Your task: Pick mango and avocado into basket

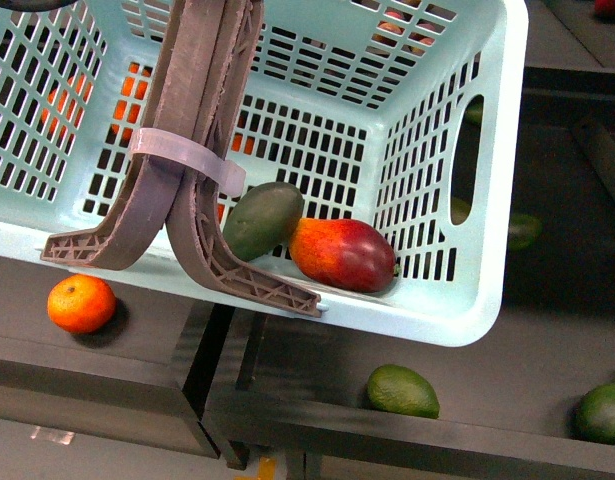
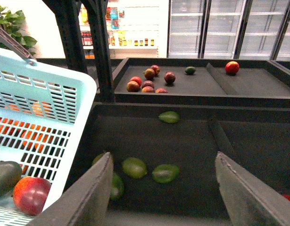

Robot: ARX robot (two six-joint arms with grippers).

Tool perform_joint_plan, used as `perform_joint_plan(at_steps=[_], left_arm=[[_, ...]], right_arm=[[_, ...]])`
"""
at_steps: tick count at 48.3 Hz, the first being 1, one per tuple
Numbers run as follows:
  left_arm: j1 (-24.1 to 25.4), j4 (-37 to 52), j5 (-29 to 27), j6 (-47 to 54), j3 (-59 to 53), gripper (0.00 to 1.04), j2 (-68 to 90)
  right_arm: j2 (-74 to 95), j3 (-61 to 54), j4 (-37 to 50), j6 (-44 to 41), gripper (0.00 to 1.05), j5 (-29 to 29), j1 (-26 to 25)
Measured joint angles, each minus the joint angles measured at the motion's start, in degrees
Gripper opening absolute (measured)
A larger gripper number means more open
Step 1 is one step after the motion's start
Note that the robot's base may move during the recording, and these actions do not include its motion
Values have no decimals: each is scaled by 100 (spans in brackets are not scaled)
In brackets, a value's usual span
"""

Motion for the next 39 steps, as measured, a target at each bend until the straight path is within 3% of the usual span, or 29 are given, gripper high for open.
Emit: perform_joint_plan(at_steps=[10,39], left_arm=[[-63,0,74,9,2,6,0],[4,0,-33,-15,2,6,0]], right_arm=[[-7,0,-2,7,99,22,2],[-7,0,-15,2,97,11,2]])
